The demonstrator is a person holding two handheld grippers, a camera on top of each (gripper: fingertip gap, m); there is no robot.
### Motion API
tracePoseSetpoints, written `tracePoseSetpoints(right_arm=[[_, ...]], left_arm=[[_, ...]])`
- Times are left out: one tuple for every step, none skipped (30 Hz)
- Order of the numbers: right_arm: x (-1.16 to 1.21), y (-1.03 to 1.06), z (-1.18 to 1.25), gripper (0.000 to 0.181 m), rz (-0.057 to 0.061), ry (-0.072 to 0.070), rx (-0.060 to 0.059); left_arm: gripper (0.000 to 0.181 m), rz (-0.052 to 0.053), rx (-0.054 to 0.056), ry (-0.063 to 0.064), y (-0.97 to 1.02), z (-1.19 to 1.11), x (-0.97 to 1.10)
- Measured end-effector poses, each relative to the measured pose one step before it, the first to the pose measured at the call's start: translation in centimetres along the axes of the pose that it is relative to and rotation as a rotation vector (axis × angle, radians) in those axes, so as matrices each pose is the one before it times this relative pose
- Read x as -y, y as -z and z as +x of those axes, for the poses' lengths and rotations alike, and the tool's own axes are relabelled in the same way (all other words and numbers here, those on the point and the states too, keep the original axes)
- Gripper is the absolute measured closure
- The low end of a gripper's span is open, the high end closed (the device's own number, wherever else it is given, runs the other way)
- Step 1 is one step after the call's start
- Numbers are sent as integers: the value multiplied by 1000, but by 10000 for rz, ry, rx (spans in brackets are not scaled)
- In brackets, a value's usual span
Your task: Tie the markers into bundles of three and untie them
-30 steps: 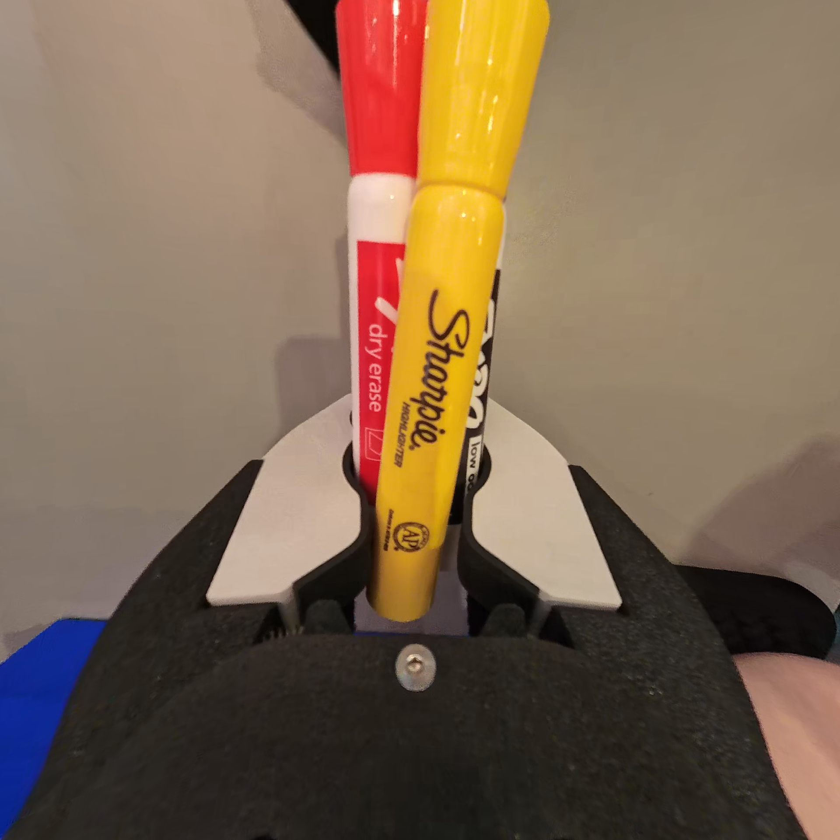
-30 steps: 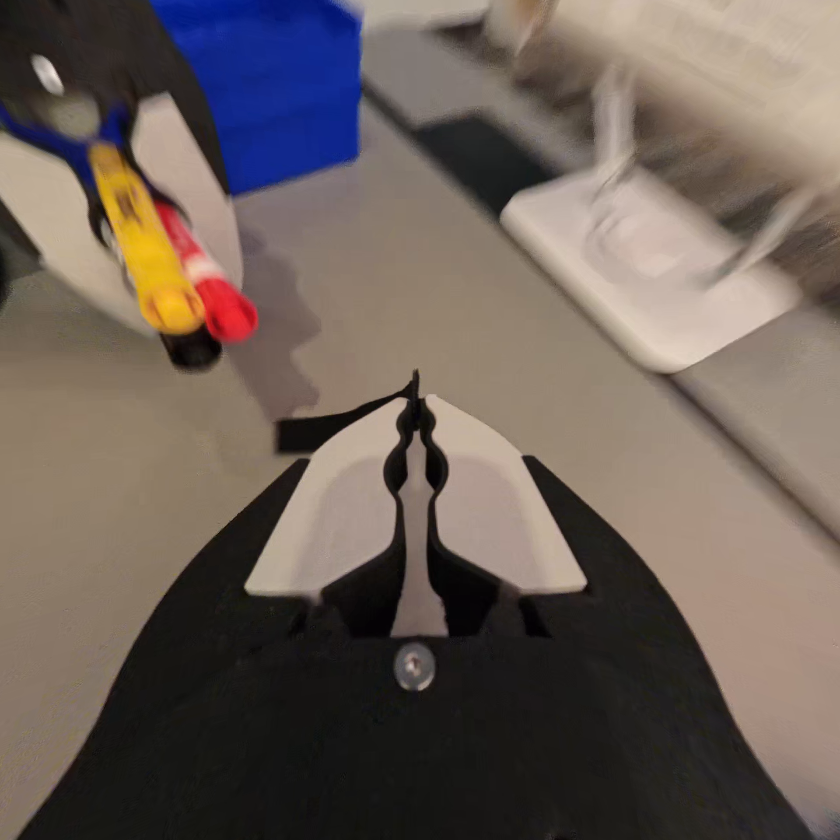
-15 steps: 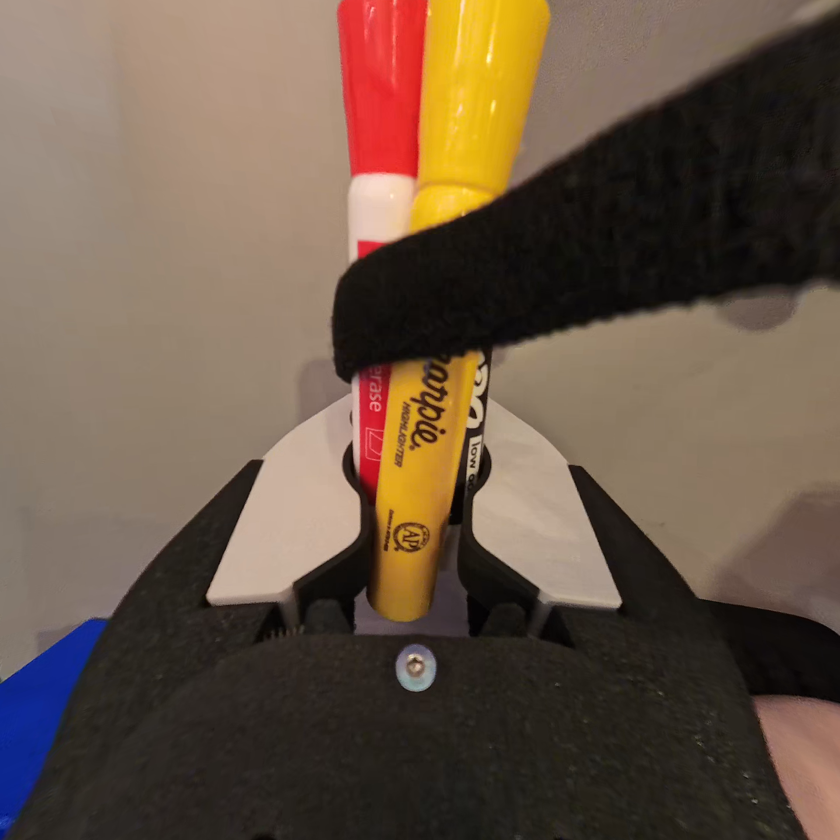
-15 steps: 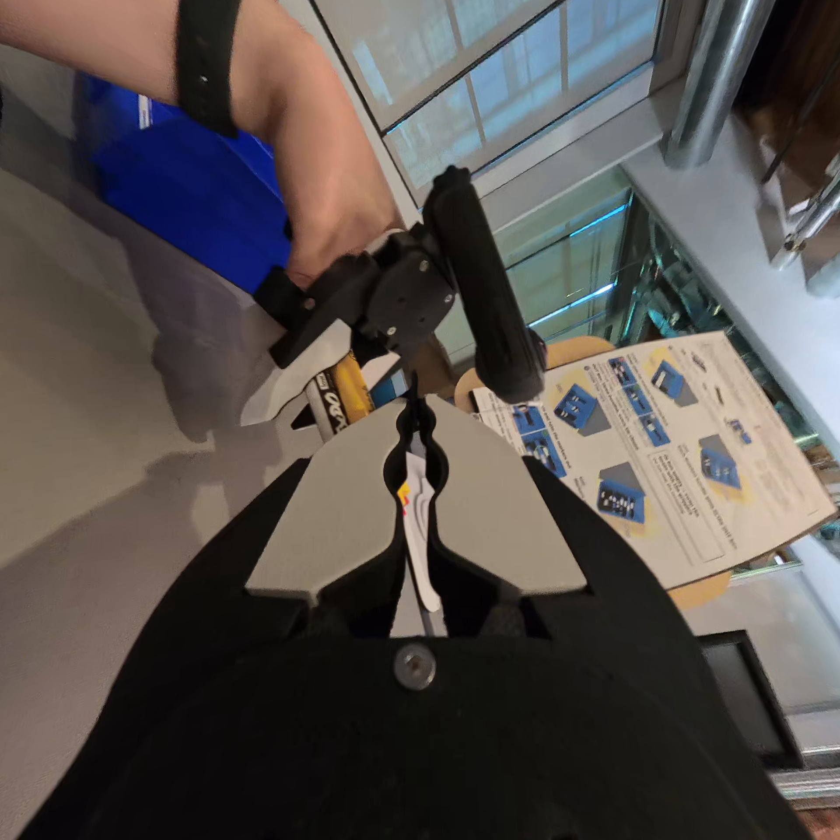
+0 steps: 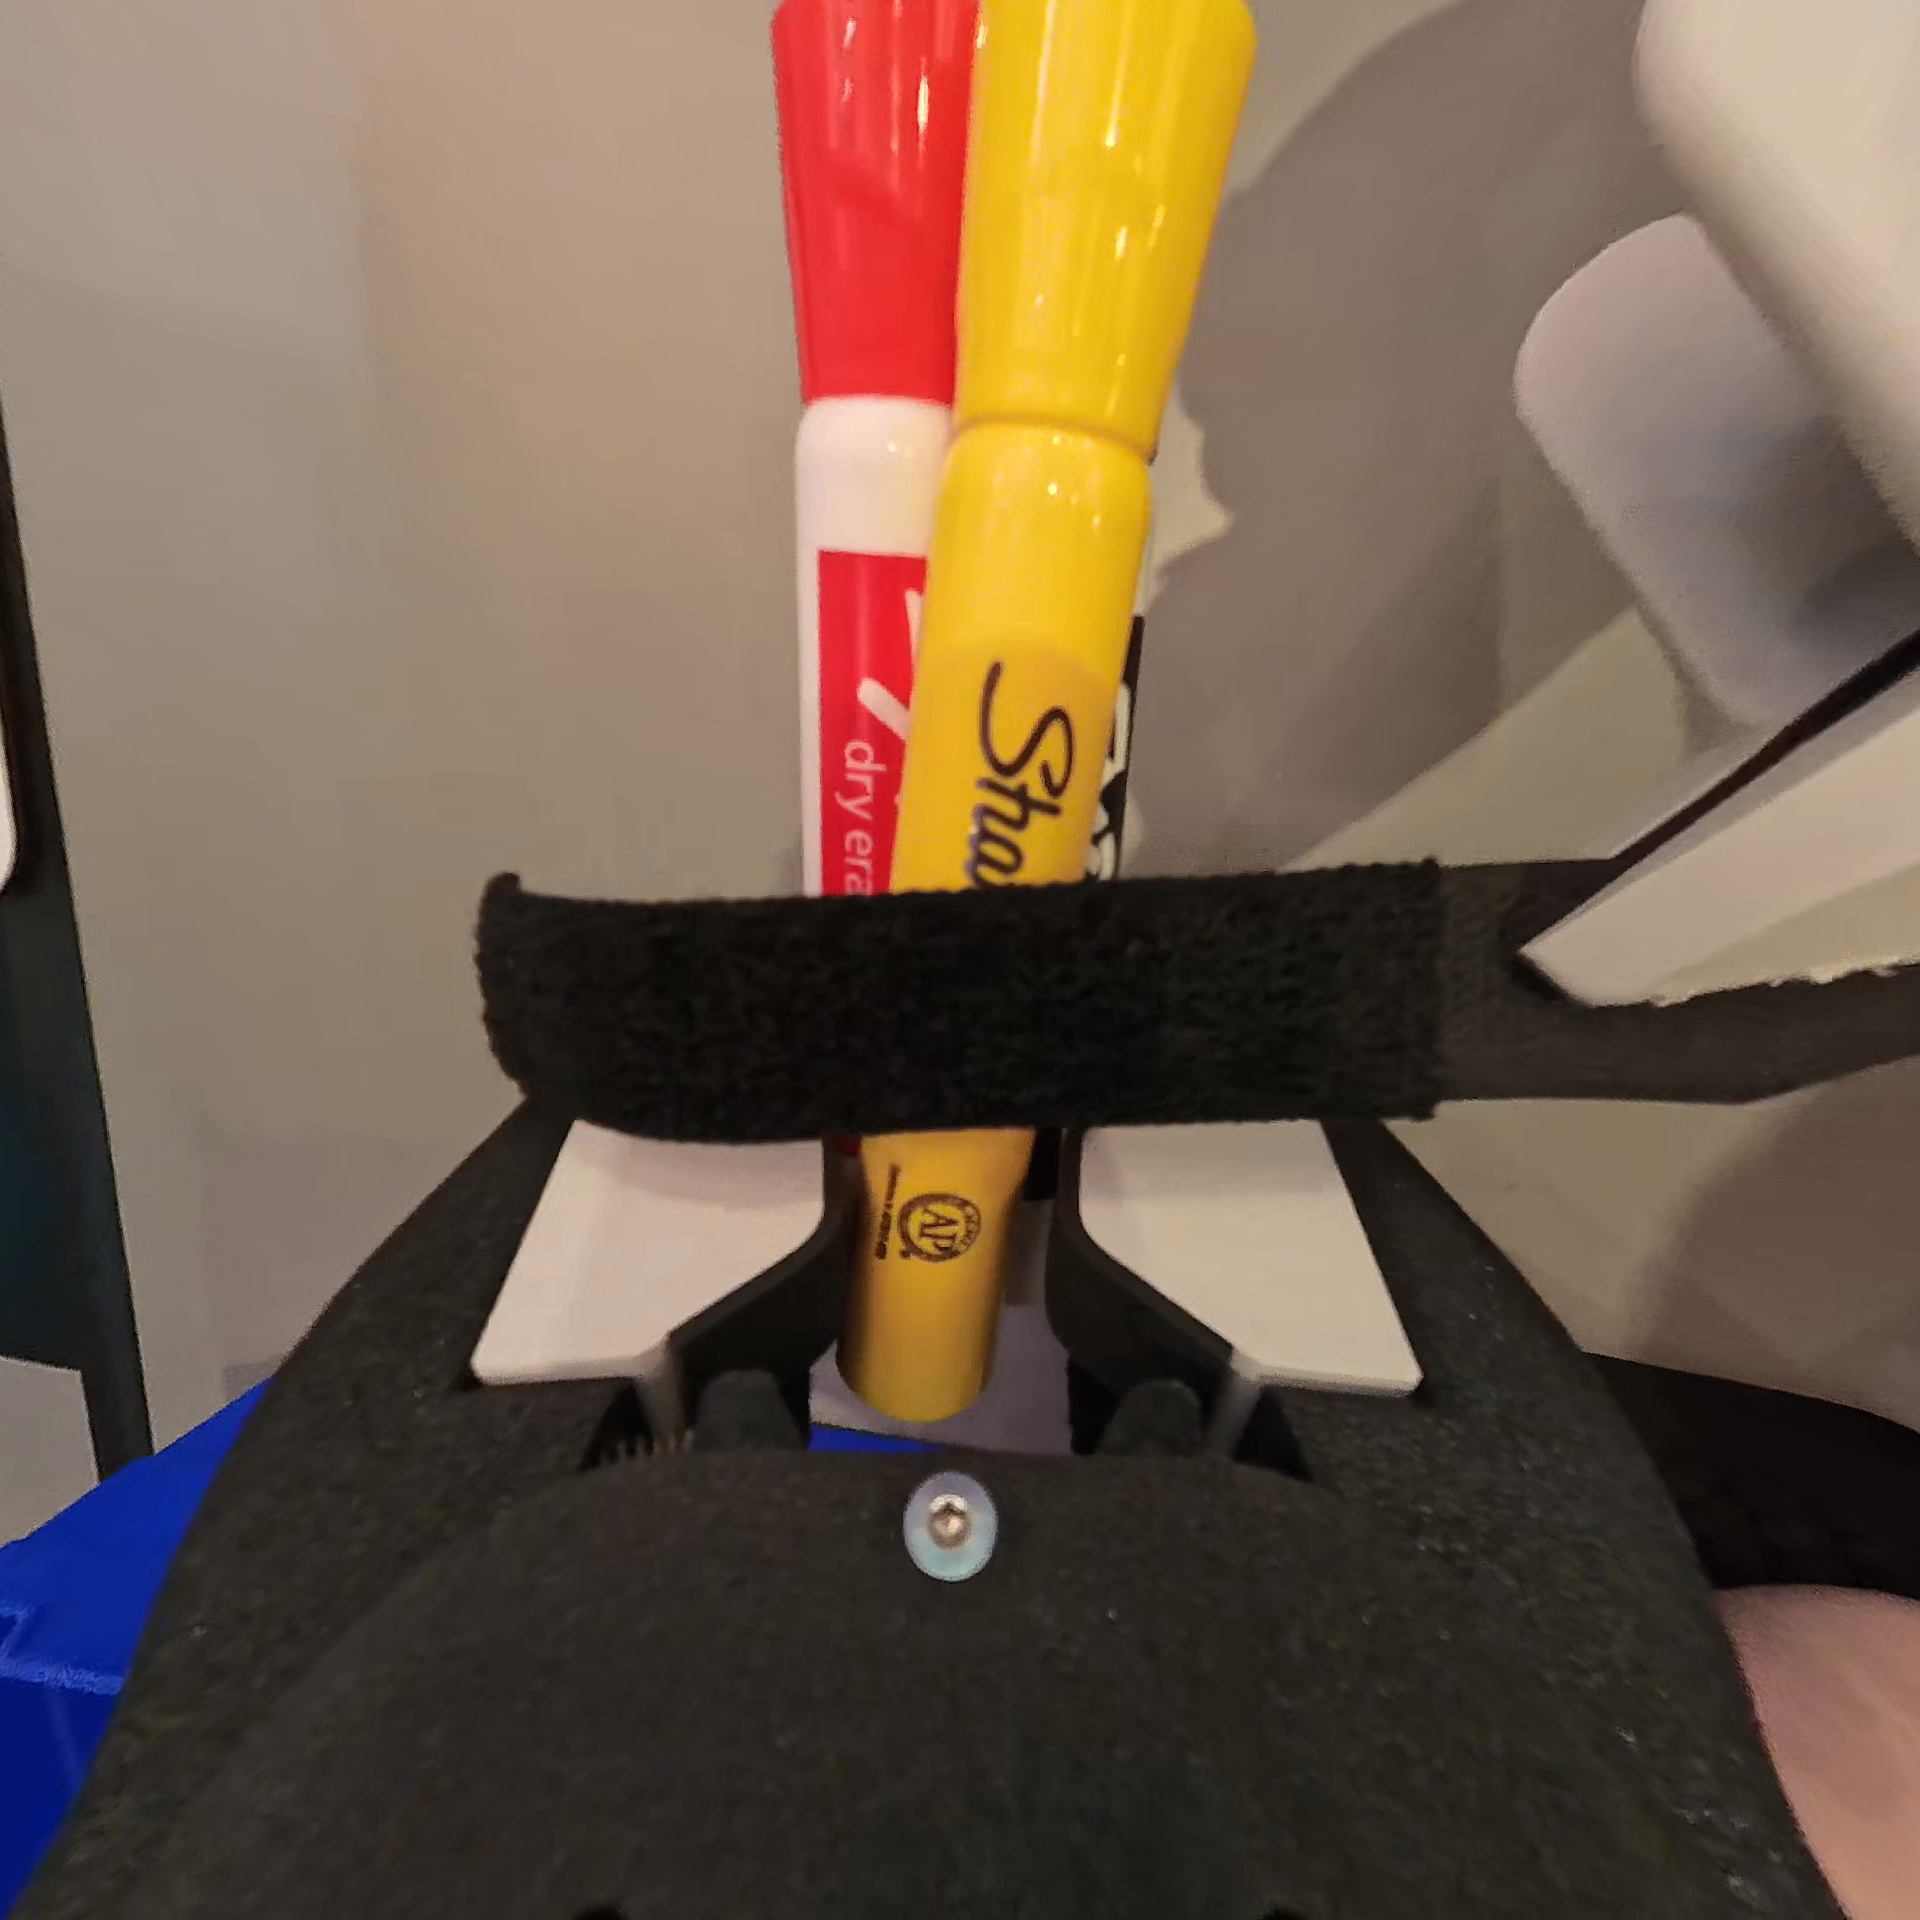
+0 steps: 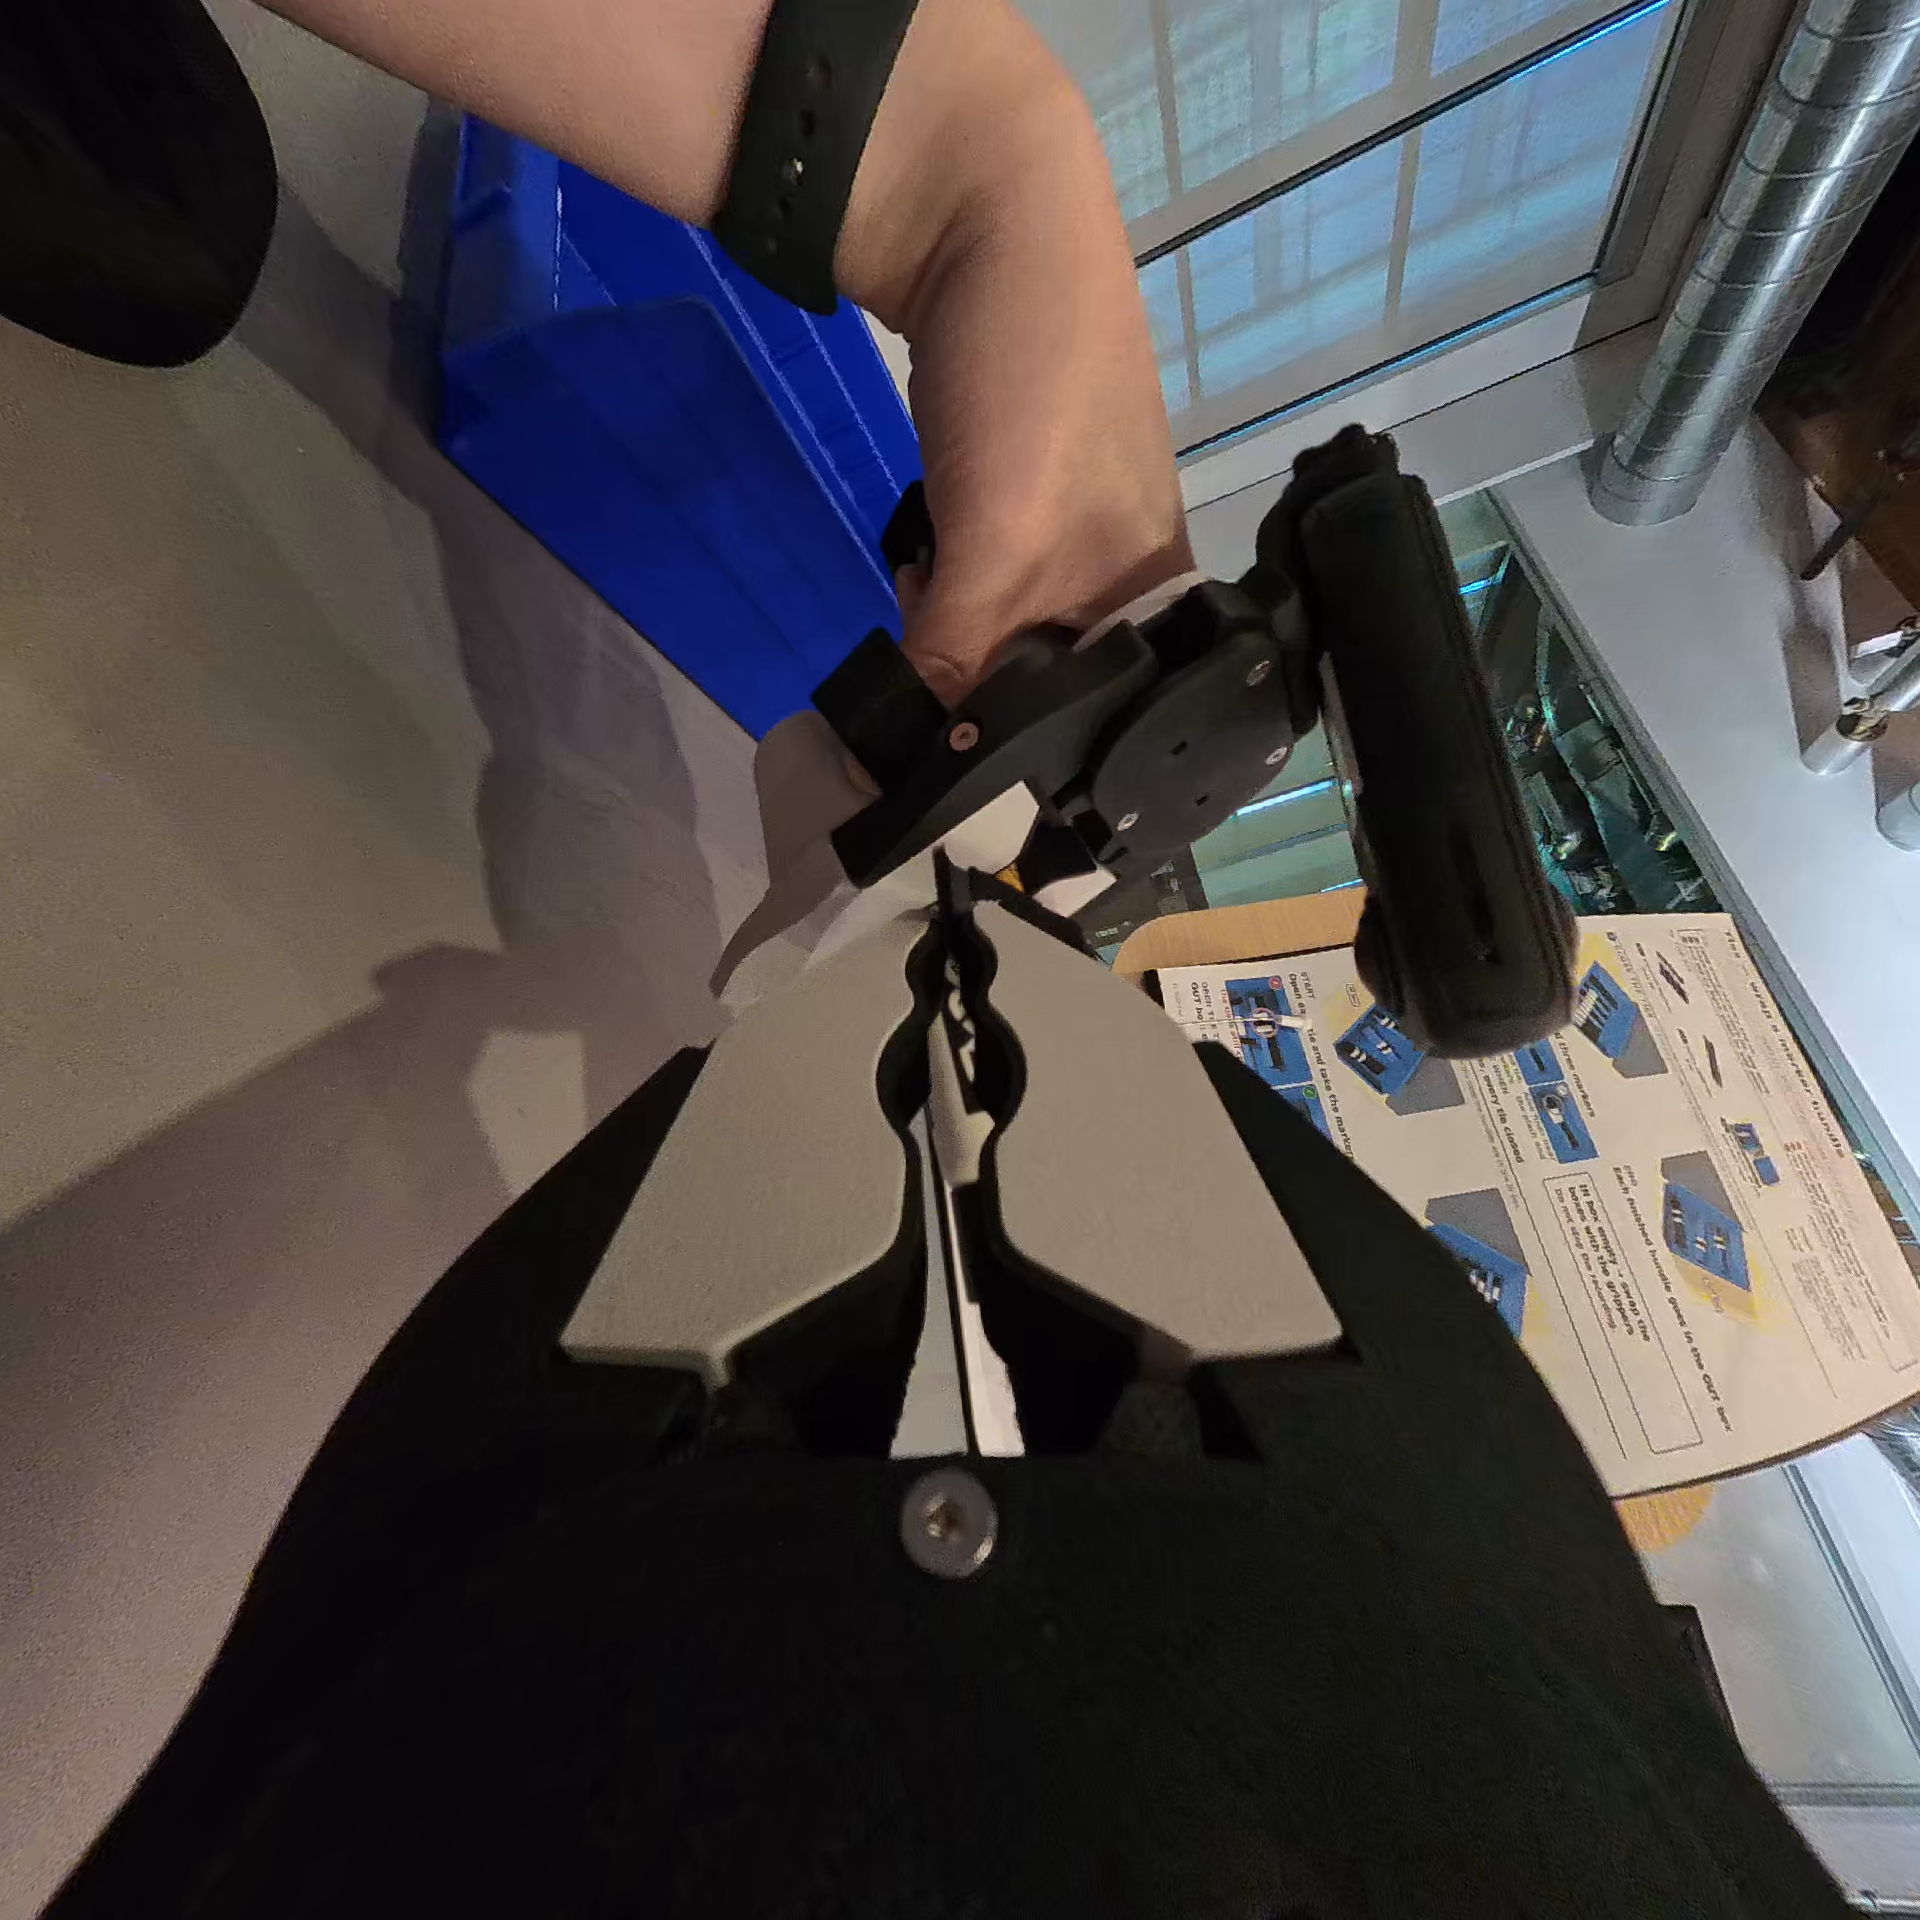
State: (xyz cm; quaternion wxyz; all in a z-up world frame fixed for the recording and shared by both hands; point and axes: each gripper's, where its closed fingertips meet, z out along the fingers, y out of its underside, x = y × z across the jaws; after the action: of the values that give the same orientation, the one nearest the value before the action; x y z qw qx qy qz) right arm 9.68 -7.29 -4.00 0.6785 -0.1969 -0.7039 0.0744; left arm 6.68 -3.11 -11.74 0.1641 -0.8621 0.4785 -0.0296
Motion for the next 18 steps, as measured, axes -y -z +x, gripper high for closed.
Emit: tracePoseSetpoints(right_arm=[[40,-87,28,178,3,-10,-8],[90,-53,72,178,30,-14,-19],[148,-54,22,178,53,-21,31],[173,-31,-31,178,65,-6,66],[182,-27,-104,178,73,23,97],[155,-23,-178,178,52,40,122],[75,-20,-114,178,9,68,56],[27,7,-74,178,-19,98,21],[11,48,-61,178,-11,87,27],[17,79,12,178,4,52,1],[-52,100,69,178,-16,11,-20],[-113,80,57,177,-37,-15,4],[-116,57,63,177,-33,-10,6],[-80,49,51,177,-9,0,9],[29,58,-60,177,44,4,82],[95,73,-160,176,70,26,134],[85,88,-173,176,47,69,120],[82,110,-183,177,37,98,97]], left_arm=[[138,-21,23,-44,-41,27,11],[139,-19,-9,0,-18,45,19],[139,-1,12,-14,1,27,49],[140,21,34,-27,32,-10,65],[140,19,-13,2,43,58,61],[139,18,24,-21,38,-2,45],[139,13,22,-7,42,-3,34],[139,-12,-42,22,23,73,-25],[139,-38,-18,-17,-14,61,-68],[139,-47,-30,-29,-24,78,-90],[139,-49,-91,1,-32,166,-99],[139,-19,-15,-38,-9,67,-29],[139,19,5,-24,14,19,53],[139,34,-38,11,17,68,85],[139,27,1,-28,27,34,73],[139,13,21,-42,30,21,51],[139,-13,10,-17,31,22,-4],[139,-7,60,-33,62,-26,6]])
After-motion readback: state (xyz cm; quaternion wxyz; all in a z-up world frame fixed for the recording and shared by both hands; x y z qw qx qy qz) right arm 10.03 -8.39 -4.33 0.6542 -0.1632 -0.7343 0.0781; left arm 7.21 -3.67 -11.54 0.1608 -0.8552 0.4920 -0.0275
